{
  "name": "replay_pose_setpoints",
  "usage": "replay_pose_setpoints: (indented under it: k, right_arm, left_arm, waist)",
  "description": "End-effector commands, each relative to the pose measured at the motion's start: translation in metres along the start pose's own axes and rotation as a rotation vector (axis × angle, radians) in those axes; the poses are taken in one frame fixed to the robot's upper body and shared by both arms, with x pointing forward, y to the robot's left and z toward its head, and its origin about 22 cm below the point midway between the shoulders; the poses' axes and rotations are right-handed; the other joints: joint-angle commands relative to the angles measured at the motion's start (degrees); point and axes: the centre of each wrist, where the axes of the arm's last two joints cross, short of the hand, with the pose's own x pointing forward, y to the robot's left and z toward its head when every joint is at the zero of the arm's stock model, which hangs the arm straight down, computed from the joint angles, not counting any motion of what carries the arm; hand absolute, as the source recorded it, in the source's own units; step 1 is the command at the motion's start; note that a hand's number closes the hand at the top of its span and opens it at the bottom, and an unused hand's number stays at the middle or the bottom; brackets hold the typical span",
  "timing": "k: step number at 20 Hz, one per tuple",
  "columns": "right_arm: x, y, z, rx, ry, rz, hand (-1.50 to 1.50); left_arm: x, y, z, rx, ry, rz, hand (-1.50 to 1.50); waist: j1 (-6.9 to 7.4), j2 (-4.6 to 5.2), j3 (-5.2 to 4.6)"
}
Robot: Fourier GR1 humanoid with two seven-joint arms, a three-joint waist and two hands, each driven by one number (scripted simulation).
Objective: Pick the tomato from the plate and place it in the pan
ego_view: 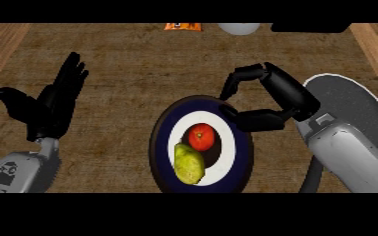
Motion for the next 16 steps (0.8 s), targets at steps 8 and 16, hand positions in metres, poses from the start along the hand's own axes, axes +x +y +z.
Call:
replay_pose_setpoints:
  k: [8,16]
  right_arm:
    - [0.026,-0.058,0.002,0.221,-0.014,0.392,-1.50]
    - [0.072,-0.016,-0.059,0.410,0.039,0.606,-1.50]
  left_arm:
    - [-0.016,-0.001,0.001,-0.010,0.032,0.055,0.00]
    - [0.000,-0.019,0.008,-0.028,0.024,0.051,0.00]
  waist:
    - [-1.29,-0.23,-0.07]
    - [-0.18,-0.38,-0.06]
